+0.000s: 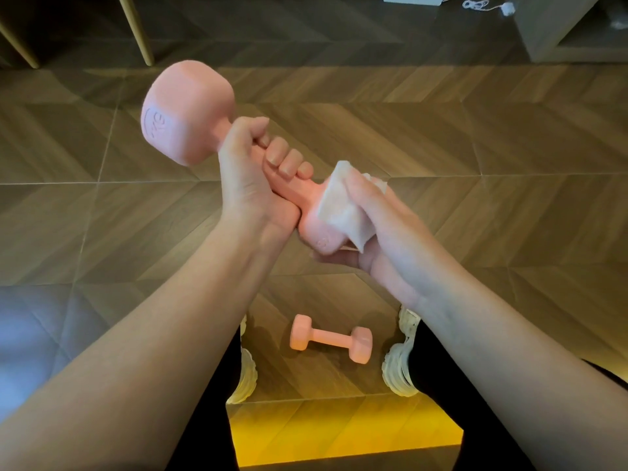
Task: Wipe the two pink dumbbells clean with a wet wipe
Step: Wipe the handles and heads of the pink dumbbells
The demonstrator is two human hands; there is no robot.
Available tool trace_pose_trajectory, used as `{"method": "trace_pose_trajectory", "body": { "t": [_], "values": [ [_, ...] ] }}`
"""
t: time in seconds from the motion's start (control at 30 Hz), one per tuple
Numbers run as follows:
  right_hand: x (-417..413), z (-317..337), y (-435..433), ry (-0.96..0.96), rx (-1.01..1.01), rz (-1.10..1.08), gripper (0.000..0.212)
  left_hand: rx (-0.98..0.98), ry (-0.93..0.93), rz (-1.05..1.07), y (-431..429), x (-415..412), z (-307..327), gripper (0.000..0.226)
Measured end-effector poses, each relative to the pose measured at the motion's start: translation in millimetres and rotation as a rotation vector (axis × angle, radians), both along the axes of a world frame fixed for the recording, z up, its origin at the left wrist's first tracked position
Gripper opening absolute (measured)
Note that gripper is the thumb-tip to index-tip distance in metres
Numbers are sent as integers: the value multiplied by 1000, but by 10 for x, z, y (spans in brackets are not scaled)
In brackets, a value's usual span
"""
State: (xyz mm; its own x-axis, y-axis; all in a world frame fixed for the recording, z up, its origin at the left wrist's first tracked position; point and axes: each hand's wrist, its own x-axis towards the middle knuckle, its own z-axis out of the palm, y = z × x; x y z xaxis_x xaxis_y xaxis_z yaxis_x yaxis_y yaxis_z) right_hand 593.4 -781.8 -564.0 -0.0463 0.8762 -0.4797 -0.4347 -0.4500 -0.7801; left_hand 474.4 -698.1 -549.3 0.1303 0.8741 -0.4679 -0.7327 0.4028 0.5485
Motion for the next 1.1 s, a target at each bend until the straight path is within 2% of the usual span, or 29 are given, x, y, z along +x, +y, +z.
{"method": "trace_pose_trajectory", "body": {
  "t": [0.17, 0.27, 0.37, 0.5, 0.67, 0.77, 0.9, 1.0, 1.1],
  "values": [
    [51, 1, -44, 28, 121, 80, 60, -18, -44, 51, 31, -62, -6, 32],
    [-33, -16, -43, -142, 138, 12, 67, -51, -16, 77, 25, -42, -9, 29],
    [-90, -29, -17, -245, 156, -74, 59, -111, -9, 78, 22, -23, -11, 31],
    [-77, -58, 4, -174, 59, -85, 50, -115, 8, 73, 29, -32, -10, 34],
    [-2, -77, -28, 67, 61, -6, 48, -67, -3, 51, 22, -84, 2, 35],
    [-47, -81, -35, 40, 67, -38, 53, -16, 7, 19, 19, -79, 6, 35],
    [-108, -93, -16, -59, -23, -101, 52, 50, 69, -49, -16, -14, 10, 34],
    [-40, -65, -31, 18, -20, -69, 44, 71, 56, -63, -10, -14, 12, 35],
    [-16, -50, -65, 157, -29, 31, 55, 73, 2, -51, -9, -49, 7, 36]
  ]
}}
